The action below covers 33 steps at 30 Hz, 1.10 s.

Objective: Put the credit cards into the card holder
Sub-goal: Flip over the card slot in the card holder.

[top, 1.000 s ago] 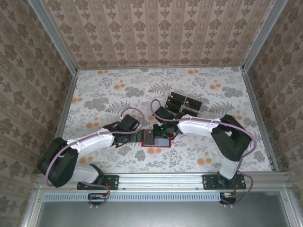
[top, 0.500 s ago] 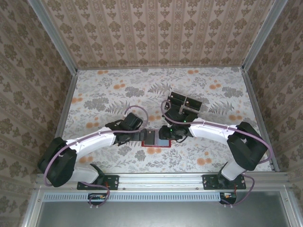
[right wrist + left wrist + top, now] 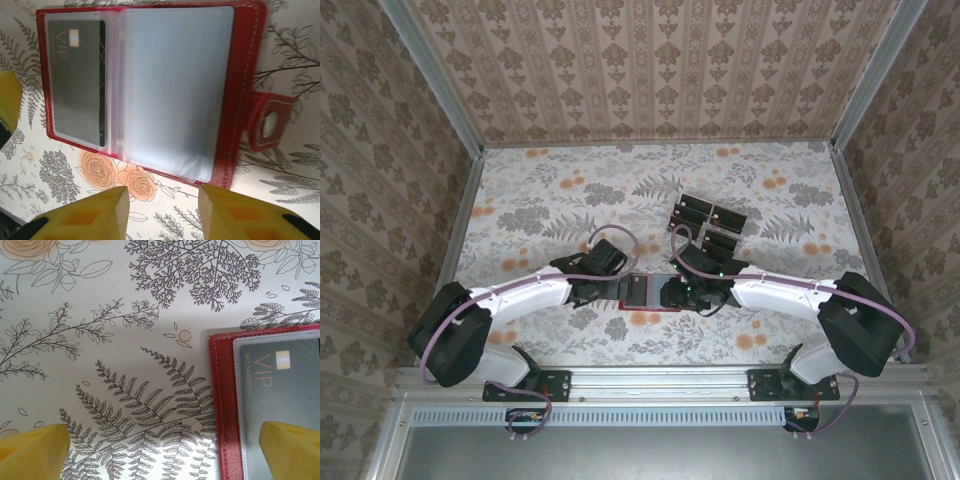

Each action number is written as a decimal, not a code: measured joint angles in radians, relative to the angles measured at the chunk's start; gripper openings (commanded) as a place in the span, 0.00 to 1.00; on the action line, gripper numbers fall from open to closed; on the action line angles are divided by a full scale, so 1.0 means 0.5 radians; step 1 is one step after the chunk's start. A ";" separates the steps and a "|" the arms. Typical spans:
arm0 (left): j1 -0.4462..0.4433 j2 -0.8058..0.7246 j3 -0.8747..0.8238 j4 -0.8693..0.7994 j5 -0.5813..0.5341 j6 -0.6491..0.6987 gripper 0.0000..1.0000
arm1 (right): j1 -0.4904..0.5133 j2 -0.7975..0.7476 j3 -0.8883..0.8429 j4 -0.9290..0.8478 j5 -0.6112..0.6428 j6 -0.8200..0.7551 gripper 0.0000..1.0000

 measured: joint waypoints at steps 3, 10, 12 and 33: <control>-0.007 0.000 0.000 0.000 0.000 0.000 1.00 | 0.018 0.066 0.000 0.027 -0.001 0.018 0.42; -0.008 0.000 0.000 0.000 0.000 0.000 1.00 | 0.029 0.159 0.002 0.049 -0.001 0.024 0.42; -0.008 0.000 0.000 0.000 0.000 0.000 1.00 | 0.029 0.169 0.005 0.056 -0.001 0.024 0.41; -0.008 0.031 0.000 0.034 0.001 0.000 1.00 | 0.029 0.235 0.077 0.083 -0.001 0.024 0.32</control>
